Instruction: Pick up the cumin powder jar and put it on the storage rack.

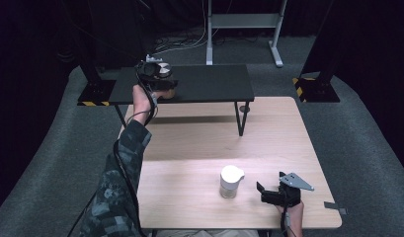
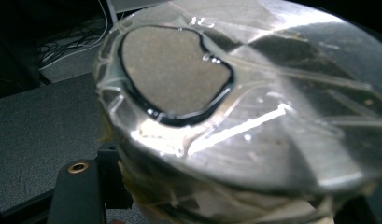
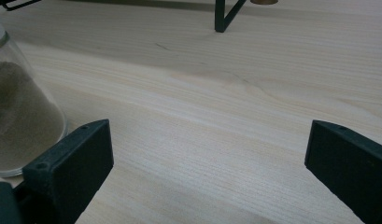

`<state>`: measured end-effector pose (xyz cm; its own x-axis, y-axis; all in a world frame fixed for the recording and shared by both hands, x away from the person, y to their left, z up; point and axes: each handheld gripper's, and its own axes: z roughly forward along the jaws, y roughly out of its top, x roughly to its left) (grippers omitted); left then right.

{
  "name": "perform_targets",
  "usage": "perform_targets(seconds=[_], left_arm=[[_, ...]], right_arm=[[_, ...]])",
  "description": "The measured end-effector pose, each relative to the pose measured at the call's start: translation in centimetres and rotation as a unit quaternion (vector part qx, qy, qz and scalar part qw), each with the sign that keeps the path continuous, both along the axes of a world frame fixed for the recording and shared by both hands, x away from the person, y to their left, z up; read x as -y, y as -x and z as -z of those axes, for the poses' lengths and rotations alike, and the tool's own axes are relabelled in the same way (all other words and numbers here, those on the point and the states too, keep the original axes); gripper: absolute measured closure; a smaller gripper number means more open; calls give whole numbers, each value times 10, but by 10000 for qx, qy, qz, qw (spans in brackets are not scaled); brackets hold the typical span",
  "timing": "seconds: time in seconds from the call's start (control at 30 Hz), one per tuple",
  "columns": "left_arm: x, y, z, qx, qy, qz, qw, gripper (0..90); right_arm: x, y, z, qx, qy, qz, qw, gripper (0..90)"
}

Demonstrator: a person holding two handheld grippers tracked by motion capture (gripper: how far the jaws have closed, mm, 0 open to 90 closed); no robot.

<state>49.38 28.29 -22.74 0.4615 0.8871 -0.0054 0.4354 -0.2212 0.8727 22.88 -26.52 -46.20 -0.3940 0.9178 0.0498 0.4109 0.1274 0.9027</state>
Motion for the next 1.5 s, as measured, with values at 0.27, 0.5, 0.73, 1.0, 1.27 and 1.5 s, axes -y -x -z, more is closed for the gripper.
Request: perform_targets(seconds=[0.27, 0.5, 0.73, 1.0, 1.27, 1.5], left_arm=[[1, -3, 0, 3, -2, -13, 10000, 305], [0, -5, 1, 6, 11, -5, 10000, 304], [0, -8, 1, 2, 19, -16, 10000, 304], [0, -9, 1, 6, 13, -16, 10000, 304], [0, -9, 1, 20, 10, -16, 10000, 304], [2, -8, 0, 6, -11, -50, 10000, 304]], right_arm=[[0, -1, -1, -18, 7, -5, 10000, 0], [0, -1, -1, -29, 7, -21, 10000, 0], [1, -1, -1, -29, -13, -22, 10000, 0], [1, -1, 0, -30, -23, -26, 10000, 0], [1, -2, -1, -38, -18, -31, 10000, 0], [2, -2, -1, -37, -25, -33, 10000, 0]])
